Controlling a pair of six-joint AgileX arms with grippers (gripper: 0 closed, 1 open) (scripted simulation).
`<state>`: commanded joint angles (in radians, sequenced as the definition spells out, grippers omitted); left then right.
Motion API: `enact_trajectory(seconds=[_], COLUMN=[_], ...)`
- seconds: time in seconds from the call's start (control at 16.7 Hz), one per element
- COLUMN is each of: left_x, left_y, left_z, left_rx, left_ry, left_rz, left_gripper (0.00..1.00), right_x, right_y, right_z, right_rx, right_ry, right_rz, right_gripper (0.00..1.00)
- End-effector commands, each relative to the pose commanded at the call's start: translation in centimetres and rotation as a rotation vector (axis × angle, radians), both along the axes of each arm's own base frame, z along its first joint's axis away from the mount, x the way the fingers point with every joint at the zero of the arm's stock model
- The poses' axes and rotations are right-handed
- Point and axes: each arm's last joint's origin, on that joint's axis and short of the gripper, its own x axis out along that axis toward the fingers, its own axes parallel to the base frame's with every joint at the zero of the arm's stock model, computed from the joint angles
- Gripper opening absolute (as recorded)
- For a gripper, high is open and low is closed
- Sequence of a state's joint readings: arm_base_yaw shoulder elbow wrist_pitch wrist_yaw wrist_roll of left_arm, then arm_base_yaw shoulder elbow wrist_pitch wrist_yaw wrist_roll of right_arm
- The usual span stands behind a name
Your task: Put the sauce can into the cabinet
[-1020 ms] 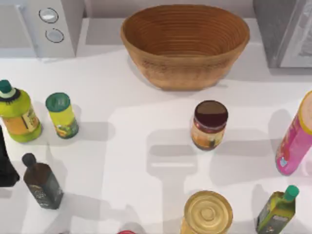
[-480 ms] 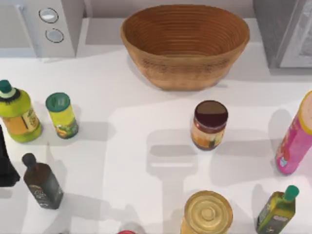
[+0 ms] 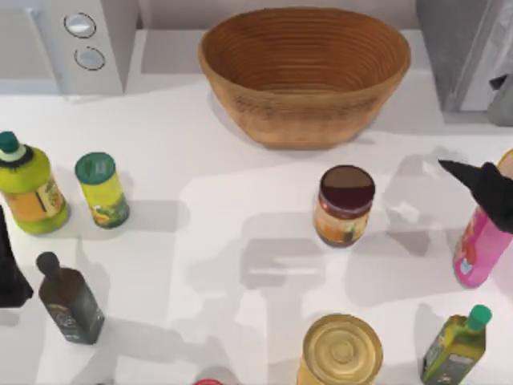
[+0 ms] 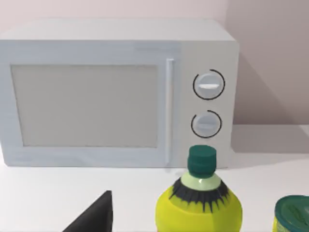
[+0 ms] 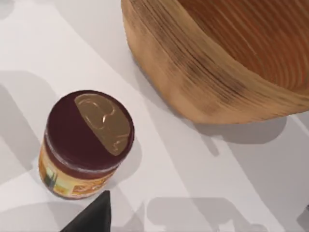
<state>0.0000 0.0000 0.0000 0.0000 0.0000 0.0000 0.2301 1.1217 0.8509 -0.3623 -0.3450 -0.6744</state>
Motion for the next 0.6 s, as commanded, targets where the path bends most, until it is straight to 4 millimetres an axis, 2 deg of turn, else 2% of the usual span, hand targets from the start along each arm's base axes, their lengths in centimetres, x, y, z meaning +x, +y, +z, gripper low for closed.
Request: enact_trajectory(seconds=[0.12, 0.3, 0.42, 0.6], left_x=[0.0, 0.0, 0.0, 0.0], left_y=[0.0, 0.0, 0.0, 0.0], left_z=[0.0, 0.0, 0.0, 0.0], left_rx=[0.000, 0.000, 0.000, 0.000], left_ry=[0.000, 0.000, 0.000, 0.000], left_rz=[0.000, 0.000, 0.000, 0.000], left_gripper=[1.00, 1.00, 1.00, 1.00], right_x=[4.0, 9.1, 11.3, 13.0], right_y=[1.9, 4.0, 4.7, 4.6], right_z=[-1.3, -5.2, -8.1, -11.9], right_rx=[-0.059, -0.097, -0.091, -0.057], right_ry=[0.089, 0.212, 0.278, 0.355], right_rz=[0.162, 0.377, 0.487, 0.589], right_gripper=[1.00, 1.00, 1.00, 1.00])
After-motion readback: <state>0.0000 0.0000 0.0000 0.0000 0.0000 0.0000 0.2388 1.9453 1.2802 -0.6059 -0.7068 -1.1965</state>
